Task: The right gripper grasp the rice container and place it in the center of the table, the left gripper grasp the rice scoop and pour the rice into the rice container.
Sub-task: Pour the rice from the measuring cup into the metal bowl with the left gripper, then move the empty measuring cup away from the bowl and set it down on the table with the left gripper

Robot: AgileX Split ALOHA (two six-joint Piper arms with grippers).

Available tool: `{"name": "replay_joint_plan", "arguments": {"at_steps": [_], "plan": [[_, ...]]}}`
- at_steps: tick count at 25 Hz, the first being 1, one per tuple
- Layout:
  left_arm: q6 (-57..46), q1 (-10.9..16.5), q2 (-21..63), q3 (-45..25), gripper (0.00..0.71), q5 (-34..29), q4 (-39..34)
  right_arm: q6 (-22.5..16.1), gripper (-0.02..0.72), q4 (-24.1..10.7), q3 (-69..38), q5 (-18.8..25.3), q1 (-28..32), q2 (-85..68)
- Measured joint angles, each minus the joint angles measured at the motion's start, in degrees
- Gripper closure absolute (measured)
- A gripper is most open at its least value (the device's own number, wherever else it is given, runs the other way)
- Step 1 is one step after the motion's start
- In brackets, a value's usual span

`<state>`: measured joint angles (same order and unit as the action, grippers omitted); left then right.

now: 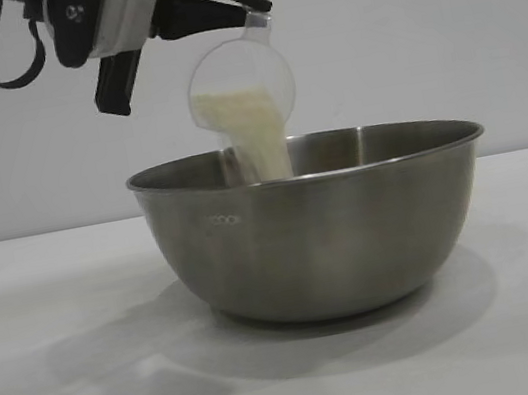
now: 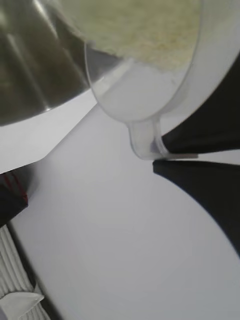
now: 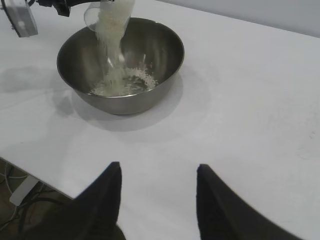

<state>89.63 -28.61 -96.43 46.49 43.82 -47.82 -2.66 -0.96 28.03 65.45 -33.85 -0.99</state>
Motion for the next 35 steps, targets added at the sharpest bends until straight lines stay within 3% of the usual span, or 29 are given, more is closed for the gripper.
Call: {"name": "replay_joint_plan", "arguments": {"at_steps": [16, 21, 26, 31, 33, 35], "plan": [[0.02, 0.00, 0.42, 0.00, 0.710, -0.11, -1.49, 0.00, 0.406, 0.00, 0.00, 0.00, 0.00, 0.00], [-9.99, 0.00, 0.42, 0.00, 0.710, -0.11, 1.03, 0.00, 0.406, 0.00, 0.00, 0.00, 0.00, 0.00], [-33.08, 0.00, 0.09, 0.00, 0.710, -0.11, 16.89, 0.00, 0.406, 0.00, 0.00, 0.00, 0.00, 0.00], [-56.76, 0.00, -0.04, 0.00, 0.710, -0.11, 45.75, 0.00, 0.406, -0.04, 0.00, 0.00, 0.00, 0.00], [-63.72, 0.98, -0.04, -0.32, 0.710, -0.11, 54.81, -0.11, 0.406, -0.14, 0.00, 0.00, 0.00, 0.00], [-68.91, 3.23, -0.16, -2.30, 0.710, 0.83, 58.89, -0.24, 0.406, -0.26, 0.00, 0.00, 0.00, 0.00]]}}
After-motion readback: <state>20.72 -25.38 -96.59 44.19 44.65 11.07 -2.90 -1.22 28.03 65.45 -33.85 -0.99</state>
